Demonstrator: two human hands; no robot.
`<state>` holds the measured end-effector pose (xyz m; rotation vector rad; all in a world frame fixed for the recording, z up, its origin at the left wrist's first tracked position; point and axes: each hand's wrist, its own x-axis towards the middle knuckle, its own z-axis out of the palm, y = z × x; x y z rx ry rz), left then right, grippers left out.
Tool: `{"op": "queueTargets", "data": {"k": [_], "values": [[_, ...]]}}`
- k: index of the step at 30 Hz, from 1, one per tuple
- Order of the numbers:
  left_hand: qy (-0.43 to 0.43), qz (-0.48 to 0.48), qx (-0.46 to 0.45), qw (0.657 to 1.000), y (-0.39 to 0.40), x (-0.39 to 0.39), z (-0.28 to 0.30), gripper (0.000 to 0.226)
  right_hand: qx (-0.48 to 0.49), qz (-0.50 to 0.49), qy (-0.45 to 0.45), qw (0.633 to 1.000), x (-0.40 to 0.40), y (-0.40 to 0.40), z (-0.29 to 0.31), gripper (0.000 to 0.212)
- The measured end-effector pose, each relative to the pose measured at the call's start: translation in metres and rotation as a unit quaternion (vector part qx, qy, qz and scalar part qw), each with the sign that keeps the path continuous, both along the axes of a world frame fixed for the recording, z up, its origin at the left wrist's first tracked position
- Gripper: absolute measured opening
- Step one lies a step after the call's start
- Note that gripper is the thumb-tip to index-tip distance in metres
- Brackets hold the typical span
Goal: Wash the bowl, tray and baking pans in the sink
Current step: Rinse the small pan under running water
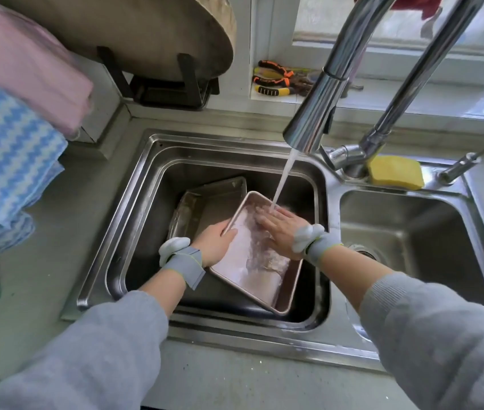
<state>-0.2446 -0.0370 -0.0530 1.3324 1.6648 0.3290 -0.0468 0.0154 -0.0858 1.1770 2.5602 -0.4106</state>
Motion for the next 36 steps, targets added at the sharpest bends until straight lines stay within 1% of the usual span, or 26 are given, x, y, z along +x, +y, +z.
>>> {"op": "queueTargets", "data": {"k": [2, 3, 6, 8, 11, 12, 13, 14, 16, 17, 18, 19, 20, 21, 22, 23, 24, 26, 27, 28, 29, 30, 31, 32, 33, 36], "values": [[-0.020, 0.023, 0.008, 0.999, -0.002, 0.012, -0.003, 0.036, -0.084, -0.063, 0.073, 0.992, -0.018, -0.006, 0.006, 0.060], [-0.033, 0.051, 0.015, 0.998, -0.001, 0.016, -0.003, 0.035, -0.128, -0.069, 0.102, 0.984, -0.023, -0.012, 0.008, 0.057], [-0.046, 0.126, 0.030, 0.991, 0.003, 0.015, -0.005, 0.033, -0.211, -0.015, 0.123, 0.970, -0.013, -0.034, 0.021, 0.049], [-0.038, 0.132, 0.033, 0.990, 0.003, 0.012, -0.006, 0.035, -0.209, -0.054, 0.111, 0.970, 0.004, -0.027, 0.026, 0.045], [-0.056, 0.124, 0.035, 0.990, 0.001, 0.022, -0.004, 0.037, -0.145, -0.201, 0.082, 0.965, -0.001, 0.001, 0.028, 0.041], [-0.059, 0.126, 0.040, 0.989, 0.001, 0.026, -0.004, 0.036, -0.142, -0.221, 0.094, 0.960, -0.010, 0.005, 0.030, 0.042], [-0.061, 0.131, 0.046, 0.988, 0.002, 0.030, -0.002, 0.034, -0.158, -0.219, 0.121, 0.955, -0.018, 0.004, 0.032, 0.043], [-0.060, 0.139, 0.047, 0.987, 0.005, 0.031, -0.001, 0.033, -0.183, -0.194, 0.158, 0.951, -0.023, -0.002, 0.036, 0.043], [-0.059, 0.158, 0.043, 0.985, 0.014, 0.027, 0.004, 0.035, -0.268, -0.134, 0.218, 0.929, -0.024, -0.024, 0.040, 0.042], [-0.063, 0.169, 0.041, 0.983, 0.020, 0.023, 0.006, 0.037, -0.310, -0.124, 0.229, 0.914, -0.020, -0.034, 0.043, 0.045], [-0.065, 0.180, 0.036, 0.981, 0.024, 0.020, 0.008, 0.039, -0.323, -0.123, 0.223, 0.911, -0.015, -0.041, 0.044, 0.054], [-0.068, 0.190, 0.030, 0.979, 0.029, 0.018, 0.011, 0.041, -0.293, -0.118, 0.211, 0.925, -0.011, -0.046, 0.043, 0.065], [-0.072, 0.198, 0.018, 0.977, 0.033, 0.017, 0.014, 0.044, -0.227, -0.108, 0.188, 0.950, -0.010, -0.048, 0.040, 0.070], [-0.083, 0.207, 0.009, 0.975, 0.036, 0.018, 0.015, 0.045, -0.146, -0.110, 0.170, 0.968, -0.011, -0.049, 0.040, 0.066], [-0.099, 0.216, 0.000, 0.971, 0.038, 0.019, 0.019, 0.045, -0.072, -0.122, 0.167, 0.976, -0.014, -0.047, 0.044, 0.056], [-0.117, 0.223, -0.005, 0.968, 0.041, 0.021, 0.021, 0.044, -0.027, -0.137, 0.175, 0.975, -0.017, -0.044, 0.047, 0.047], [-0.127, 0.222, -0.012, 0.967, 0.044, 0.022, 0.024, 0.041, -0.010, -0.144, 0.192, 0.971, -0.018, -0.040, 0.047, 0.041], [-0.150, 0.213, -0.010, 0.966, 0.049, 0.026, 0.032, 0.040, -0.038, -0.167, 0.236, 0.957, -0.017, -0.034, 0.050, 0.033], [-0.167, 0.214, -0.020, 0.962, 0.050, 0.029, 0.031, 0.045, -0.072, -0.186, 0.281, 0.939, -0.018, -0.032, 0.050, 0.025], [-0.194, 0.219, -0.037, 0.955, 0.048, 0.034, 0.034, 0.048, -0.101, -0.216, 0.339, 0.910, -0.019, -0.030, 0.050, 0.019], [-0.226, 0.221, -0.048, 0.947, 0.044, 0.041, 0.036, 0.047, -0.121, -0.254, 0.398, 0.873, -0.021, -0.028, 0.053, 0.014], [-0.245, 0.215, -0.047, 0.944, 0.039, 0.048, 0.038, 0.046, -0.140, -0.302, 0.450, 0.829, -0.024, -0.026, 0.059, 0.011], [-0.245, 0.190, -0.038, 0.950, 0.035, 0.056, 0.037, 0.047, -0.160, -0.350, 0.487, 0.784, -0.027, -0.022, 0.064, 0.008], [-0.227, 0.157, -0.022, 0.961, 0.031, 0.065, 0.039, 0.050, -0.173, -0.392, 0.509, 0.747, -0.028, -0.016, 0.067, 0.006], [-0.207, 0.138, 0.000, 0.969, 0.029, 0.072, 0.036, 0.053, -0.187, -0.429, 0.516, 0.718, -0.028, -0.010, 0.068, 0.010], [-0.199, 0.120, 0.043, 0.972, 0.029, 0.089, 0.037, 0.057, -0.229, -0.522, 0.526, 0.632, -0.022, 0.006, 0.066, 0.024]]}}
